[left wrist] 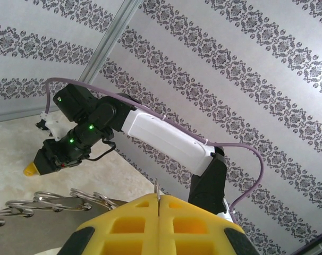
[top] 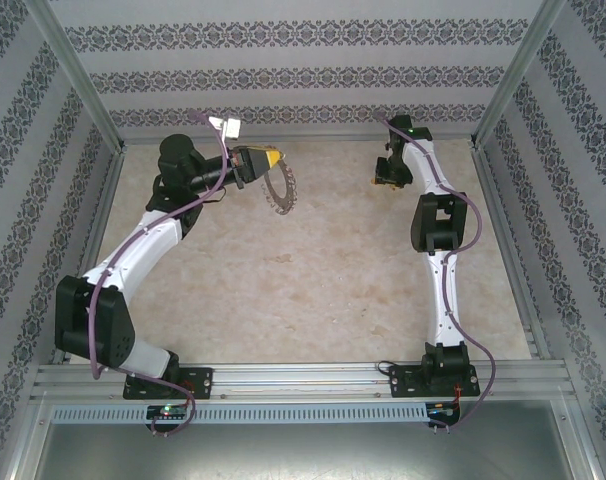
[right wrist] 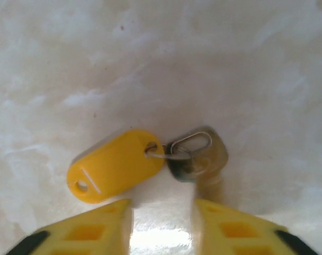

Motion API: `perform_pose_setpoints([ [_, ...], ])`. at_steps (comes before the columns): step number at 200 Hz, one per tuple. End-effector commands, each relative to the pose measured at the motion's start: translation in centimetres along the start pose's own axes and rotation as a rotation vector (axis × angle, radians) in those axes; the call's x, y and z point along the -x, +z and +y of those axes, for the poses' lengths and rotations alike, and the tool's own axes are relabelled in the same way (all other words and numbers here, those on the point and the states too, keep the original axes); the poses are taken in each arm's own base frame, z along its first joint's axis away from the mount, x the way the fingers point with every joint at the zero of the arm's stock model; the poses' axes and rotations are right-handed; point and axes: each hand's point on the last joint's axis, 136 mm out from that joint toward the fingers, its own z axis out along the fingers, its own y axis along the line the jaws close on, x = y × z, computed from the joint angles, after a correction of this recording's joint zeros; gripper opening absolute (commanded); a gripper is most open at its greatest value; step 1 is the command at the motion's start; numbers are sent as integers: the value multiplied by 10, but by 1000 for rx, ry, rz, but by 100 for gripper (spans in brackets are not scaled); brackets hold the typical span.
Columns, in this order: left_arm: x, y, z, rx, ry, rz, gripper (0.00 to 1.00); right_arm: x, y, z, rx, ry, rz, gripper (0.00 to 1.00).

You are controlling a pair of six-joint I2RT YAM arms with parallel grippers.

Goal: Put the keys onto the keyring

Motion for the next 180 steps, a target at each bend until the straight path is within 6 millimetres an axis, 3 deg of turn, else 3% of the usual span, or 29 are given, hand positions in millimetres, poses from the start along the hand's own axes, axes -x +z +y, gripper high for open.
perform_pose_setpoints([
  [1, 12, -9, -15, -16, 65, -45, 0, 17, -34, 8, -4, 19, -90, 48],
  [52, 10, -14, -21, -9, 70, -44, 0, 23, -28, 4, -43, 46, -110, 53],
  [76, 9, -16, -23, -1, 74, -43, 0, 24, -23, -7, -92, 62, -111, 55],
  [130, 8, -17, -19, 14, 76, -41, 0, 29, -15, -9, -101, 178, -138, 69],
  [180, 11, -17, -8, 26, 71, -70, 0, 28, -3, -8, -105, 259, -131, 66],
])
